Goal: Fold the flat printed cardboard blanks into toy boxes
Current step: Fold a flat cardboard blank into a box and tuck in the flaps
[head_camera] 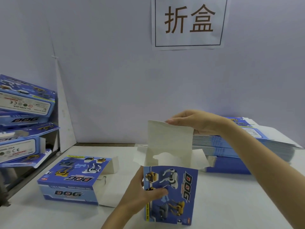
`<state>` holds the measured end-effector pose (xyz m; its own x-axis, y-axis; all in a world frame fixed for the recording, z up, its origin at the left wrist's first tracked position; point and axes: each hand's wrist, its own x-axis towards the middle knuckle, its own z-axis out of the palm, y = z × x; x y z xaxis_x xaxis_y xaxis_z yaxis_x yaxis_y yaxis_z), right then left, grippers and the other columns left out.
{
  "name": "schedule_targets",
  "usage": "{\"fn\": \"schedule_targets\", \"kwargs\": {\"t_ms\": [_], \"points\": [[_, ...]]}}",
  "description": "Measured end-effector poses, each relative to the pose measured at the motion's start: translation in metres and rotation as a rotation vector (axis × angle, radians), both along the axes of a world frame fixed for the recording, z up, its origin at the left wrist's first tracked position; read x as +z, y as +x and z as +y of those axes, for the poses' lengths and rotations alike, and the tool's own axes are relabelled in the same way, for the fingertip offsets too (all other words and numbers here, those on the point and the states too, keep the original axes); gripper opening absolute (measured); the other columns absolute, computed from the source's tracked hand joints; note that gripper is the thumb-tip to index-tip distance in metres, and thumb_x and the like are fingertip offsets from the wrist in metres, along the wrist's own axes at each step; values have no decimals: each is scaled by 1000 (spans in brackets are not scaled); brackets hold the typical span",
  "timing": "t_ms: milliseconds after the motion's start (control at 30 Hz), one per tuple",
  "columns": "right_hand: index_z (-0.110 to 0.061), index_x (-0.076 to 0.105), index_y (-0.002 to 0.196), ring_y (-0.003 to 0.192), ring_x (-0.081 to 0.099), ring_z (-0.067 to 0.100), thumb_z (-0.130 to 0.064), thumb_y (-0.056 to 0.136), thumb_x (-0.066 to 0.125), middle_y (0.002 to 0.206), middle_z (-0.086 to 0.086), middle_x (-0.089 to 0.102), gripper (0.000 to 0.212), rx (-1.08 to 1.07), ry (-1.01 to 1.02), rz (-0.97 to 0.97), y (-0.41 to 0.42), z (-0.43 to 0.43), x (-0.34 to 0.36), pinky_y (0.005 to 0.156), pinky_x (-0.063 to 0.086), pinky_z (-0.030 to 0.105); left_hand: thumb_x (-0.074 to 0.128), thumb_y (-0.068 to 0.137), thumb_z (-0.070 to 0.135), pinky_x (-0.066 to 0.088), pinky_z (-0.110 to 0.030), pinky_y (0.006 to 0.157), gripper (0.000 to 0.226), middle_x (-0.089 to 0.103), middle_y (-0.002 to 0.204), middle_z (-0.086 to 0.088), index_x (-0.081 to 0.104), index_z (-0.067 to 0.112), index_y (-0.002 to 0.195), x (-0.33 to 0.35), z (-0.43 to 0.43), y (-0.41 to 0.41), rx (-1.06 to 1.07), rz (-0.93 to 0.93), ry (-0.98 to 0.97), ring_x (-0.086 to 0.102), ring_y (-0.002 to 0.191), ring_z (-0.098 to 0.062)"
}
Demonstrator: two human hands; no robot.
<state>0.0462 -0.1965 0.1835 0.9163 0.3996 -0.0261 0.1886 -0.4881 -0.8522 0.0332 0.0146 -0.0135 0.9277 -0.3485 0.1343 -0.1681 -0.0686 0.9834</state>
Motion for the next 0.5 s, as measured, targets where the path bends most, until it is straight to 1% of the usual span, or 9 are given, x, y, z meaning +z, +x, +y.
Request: {"fn": "schedule_targets", "kwargs": {"t_ms": [33, 100, 167, 233, 300, 367, 433, 467, 500], "points": [[-17, 72, 103, 76, 64, 12, -43, 85, 61, 89, 1, 72, 33, -11, -75, -46, -2, 1, 0, 66, 51, 23, 83, 54, 40, 48, -7, 57, 63, 68, 91, 34, 54, 32, 109, 0, 0, 0, -2, -5, -2, 64, 87, 12], [-20, 72, 97, 70, 58, 3, -29, 94, 60, 82, -7, 70, 15, -79, -241, -272, -3, 6, -1, 67, 46, 19, 88, 58, 42, 48, -6, 57, 62, 68, 91, 34, 54, 33, 109, 0, 0, -1, -8, -19, -1, 64, 87, 12], [-20, 73, 98, 63, 53, -4, -20, 95, 58, 74, -15, 65, 15, -124, -338, -448, -1, 12, -4, 62, 41, 11, 89, 60, 37, 48, -6, 57, 61, 69, 91, 32, 54, 33, 109, -1, 0, -1, -8, -16, -9, 65, 86, 11], [-21, 71, 99, 64, 54, -5, -21, 96, 58, 77, -16, 63, 14, -136, -350, -477, -1, 16, -5, 59, 39, 6, 89, 62, 30, 47, -4, 55, 58, 67, 88, 34, 53, 33, 108, -3, 0, -1, -11, -14, -22, 64, 83, 14], [-26, 68, 99, 64, 56, -9, -25, 96, 57, 81, -15, 64, 11, -139, -339, -447, -2, 17, -7, 57, 40, 3, 87, 62, 30, 47, -4, 55, 60, 67, 89, 35, 53, 32, 110, -4, 1, 0, -23, -26, -17, 63, 84, 14], [-24, 71, 101, 63, 56, -14, -24, 95, 59, 81, -15, 65, 13, -171, -292, -466, -2, 16, -12, 56, 42, 3, 90, 63, 30, 52, -10, 65, 71, 68, 101, 30, 50, 30, 122, -7, 4, 0, -77, -35, 44, 65, 94, 7], [-21, 73, 104, 65, 58, -12, -23, 94, 60, 79, -19, 64, 17, -214, -269, -507, -1, 16, -17, 56, 42, 3, 88, 61, 33, 55, -23, 85, 85, 65, 119, 20, 42, 37, 132, -11, 12, -4, -168, -58, 158, 61, 110, -2], [-23, 73, 104, 67, 59, -8, -25, 94, 60, 80, -20, 64, 17, -230, -249, -513, -1, 17, -19, 56, 43, 3, 87, 61, 32, 53, -28, 92, 84, 62, 123, 19, 40, 43, 131, -12, 19, -5, -186, -81, 227, 59, 114, -3], [-27, 72, 102, 69, 60, -3, -27, 94, 59, 83, -18, 66, 15, -245, -204, -506, -1, 17, -20, 56, 43, 4, 85, 62, 30, 51, -28, 96, 82, 61, 123, 20, 41, 47, 128, -12, 27, -4, -186, -93, 283, 58, 115, -2]]}}
